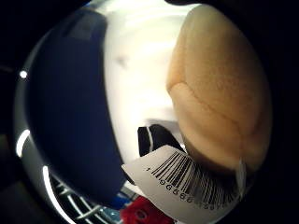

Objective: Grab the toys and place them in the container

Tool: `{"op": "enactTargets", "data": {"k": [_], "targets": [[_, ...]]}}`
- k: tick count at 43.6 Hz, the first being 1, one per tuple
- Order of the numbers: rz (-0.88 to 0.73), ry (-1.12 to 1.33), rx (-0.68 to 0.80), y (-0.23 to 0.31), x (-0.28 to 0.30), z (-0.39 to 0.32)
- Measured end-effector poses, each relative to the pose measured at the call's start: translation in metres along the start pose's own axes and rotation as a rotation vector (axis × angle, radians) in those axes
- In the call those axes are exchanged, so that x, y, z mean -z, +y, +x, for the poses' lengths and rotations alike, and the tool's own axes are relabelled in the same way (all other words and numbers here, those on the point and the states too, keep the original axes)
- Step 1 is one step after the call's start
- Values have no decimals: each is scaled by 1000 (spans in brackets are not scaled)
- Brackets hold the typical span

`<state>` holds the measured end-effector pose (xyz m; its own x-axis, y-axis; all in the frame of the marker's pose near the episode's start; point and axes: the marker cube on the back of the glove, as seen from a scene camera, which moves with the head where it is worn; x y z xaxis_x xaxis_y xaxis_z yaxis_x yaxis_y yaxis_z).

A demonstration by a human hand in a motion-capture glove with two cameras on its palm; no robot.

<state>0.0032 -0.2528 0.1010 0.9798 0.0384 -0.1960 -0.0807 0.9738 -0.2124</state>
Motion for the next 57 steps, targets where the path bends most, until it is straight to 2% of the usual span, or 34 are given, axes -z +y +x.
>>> {"op": "enactTargets", "data": {"k": [16,30,37,43,57], "targets": [[-21,100,-28,4,7,1],[192,146,10,0,8,-9],[217,186,31,2,20,-10],[221,78,23,9,48,-4],[349,27,76,36,173,-38]]}}
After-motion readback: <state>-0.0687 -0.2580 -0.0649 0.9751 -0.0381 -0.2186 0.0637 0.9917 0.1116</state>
